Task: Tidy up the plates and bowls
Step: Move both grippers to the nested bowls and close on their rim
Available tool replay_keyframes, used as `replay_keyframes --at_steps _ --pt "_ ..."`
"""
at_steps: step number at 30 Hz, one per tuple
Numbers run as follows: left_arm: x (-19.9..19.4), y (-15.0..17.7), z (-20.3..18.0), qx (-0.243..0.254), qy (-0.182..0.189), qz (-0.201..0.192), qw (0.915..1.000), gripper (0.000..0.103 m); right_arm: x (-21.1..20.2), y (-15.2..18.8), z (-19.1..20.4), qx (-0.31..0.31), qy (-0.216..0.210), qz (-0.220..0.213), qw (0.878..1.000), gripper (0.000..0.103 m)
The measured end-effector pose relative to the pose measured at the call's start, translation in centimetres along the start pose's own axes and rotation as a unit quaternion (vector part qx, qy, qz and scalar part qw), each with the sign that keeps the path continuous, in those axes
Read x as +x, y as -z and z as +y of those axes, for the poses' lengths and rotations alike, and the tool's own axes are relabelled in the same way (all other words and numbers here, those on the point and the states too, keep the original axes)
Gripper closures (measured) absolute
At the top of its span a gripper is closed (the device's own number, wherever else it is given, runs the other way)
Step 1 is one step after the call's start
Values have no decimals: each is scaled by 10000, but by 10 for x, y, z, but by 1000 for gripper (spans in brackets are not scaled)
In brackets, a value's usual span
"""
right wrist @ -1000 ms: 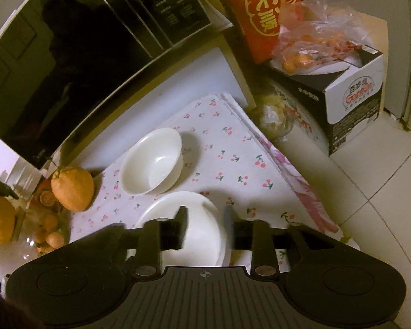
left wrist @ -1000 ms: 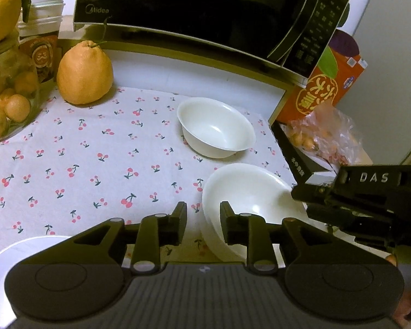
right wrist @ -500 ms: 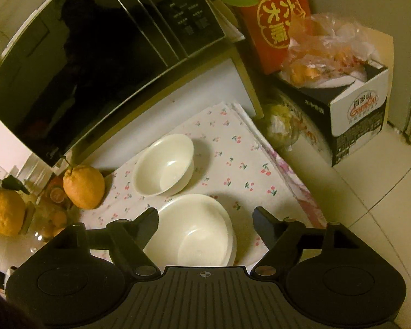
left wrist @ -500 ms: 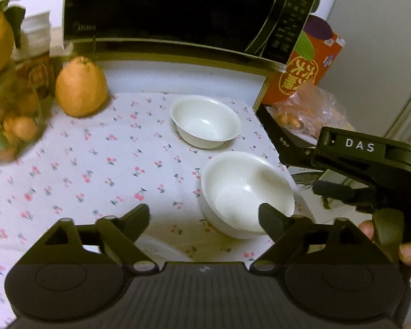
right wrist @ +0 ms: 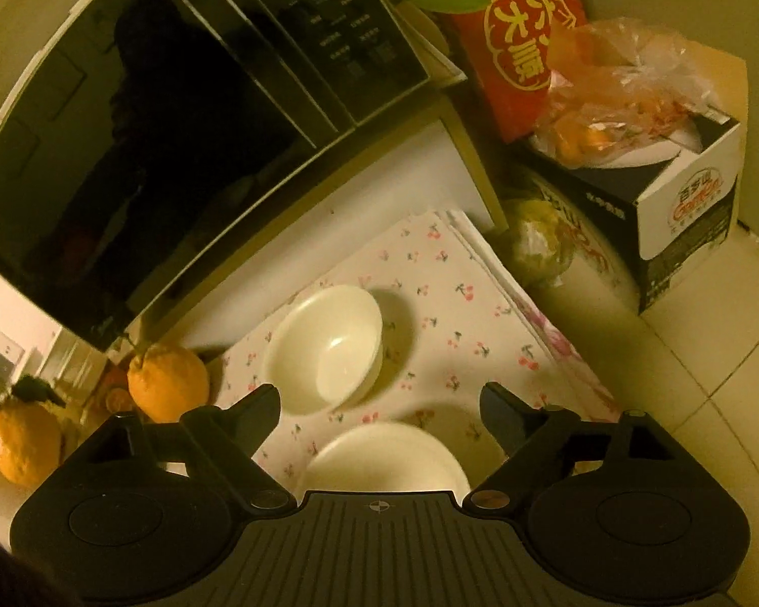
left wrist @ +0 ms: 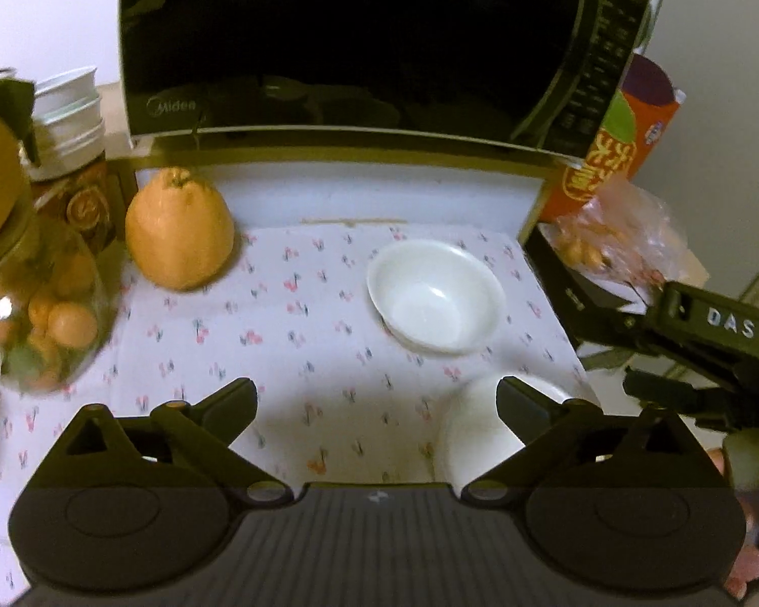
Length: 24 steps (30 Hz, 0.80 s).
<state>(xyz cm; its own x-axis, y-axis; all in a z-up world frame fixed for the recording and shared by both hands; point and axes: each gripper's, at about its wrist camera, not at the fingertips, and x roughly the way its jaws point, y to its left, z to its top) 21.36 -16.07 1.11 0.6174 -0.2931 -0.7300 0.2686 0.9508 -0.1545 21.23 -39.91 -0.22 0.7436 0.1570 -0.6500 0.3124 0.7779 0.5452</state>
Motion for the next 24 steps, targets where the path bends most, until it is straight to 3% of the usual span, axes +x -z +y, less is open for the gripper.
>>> replay_keyframes --at_steps 11,16,21,24 --pt "60 -19 8 3 96 -120 9999 4 54 -12 -13 432 -478 101 9979 15" --pt "78 -21 11 19 215 -146 9997 12 74 -10 -16 551 -554 135 9969 16" --pt "93 -21 16 -45 350 -70 9994 26 86 -9 -16 545 -498 158 9971 29" --pt "102 -22 17 -103 390 -16 9992 39 89 -8 -17 538 -460 169 9973 45"
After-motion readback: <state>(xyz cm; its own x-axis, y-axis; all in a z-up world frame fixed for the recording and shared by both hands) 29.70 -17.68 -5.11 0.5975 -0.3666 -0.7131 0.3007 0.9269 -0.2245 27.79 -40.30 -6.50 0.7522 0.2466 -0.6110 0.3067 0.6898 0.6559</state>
